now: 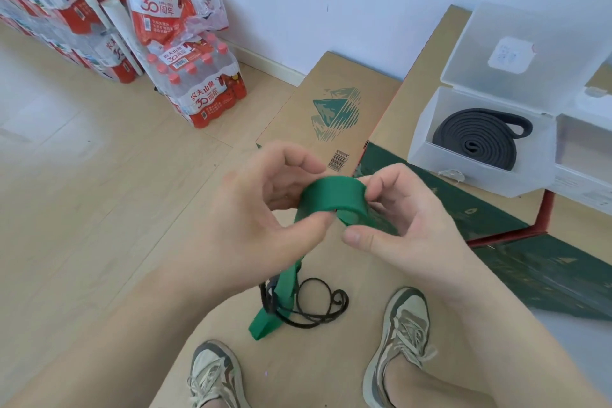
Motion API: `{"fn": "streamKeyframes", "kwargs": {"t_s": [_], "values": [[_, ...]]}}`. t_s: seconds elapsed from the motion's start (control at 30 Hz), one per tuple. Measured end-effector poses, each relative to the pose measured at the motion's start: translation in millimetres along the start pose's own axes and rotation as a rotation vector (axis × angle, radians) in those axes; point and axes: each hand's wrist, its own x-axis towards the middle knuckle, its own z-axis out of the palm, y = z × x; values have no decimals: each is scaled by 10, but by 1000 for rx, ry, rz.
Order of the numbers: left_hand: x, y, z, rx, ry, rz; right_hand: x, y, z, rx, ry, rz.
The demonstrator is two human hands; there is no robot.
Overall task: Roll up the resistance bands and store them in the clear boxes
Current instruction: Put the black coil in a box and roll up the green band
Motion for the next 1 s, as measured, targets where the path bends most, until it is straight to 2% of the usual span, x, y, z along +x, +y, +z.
{"fn": "streamKeyframes", "kwargs": {"t_s": [0.1, 0.3, 0.37, 0.47, 0.53, 0.67, 0.83, 0.93, 1.0], "values": [[-35, 10, 37, 46, -67, 86, 18, -75, 31, 63, -20, -44], [30, -151, -41, -13, -57, 19, 12, -146, 151, 52, 45, -52], [50, -244, -95, 27, -175, -69, 7, -139, 212, 65, 73, -92], [41, -355, -104, 195, -507, -211, 4, -159, 265, 221, 114, -106], [26, -417, -44, 283, -566, -249, 1, -183, 269, 350, 108, -89], [67, -523, -49, 340, -389, -249, 5, -222, 120, 495, 129, -70], [118, -397, -195, 156, -81, -166, -13, -125, -181, 157, 323, -17], [134, -152, -220, -56, 60, -144, -9, -58, -186, 69, 234, 56], [114, -10, -186, -114, 64, -85, 4, -46, -118, 27, 157, 37]]}}
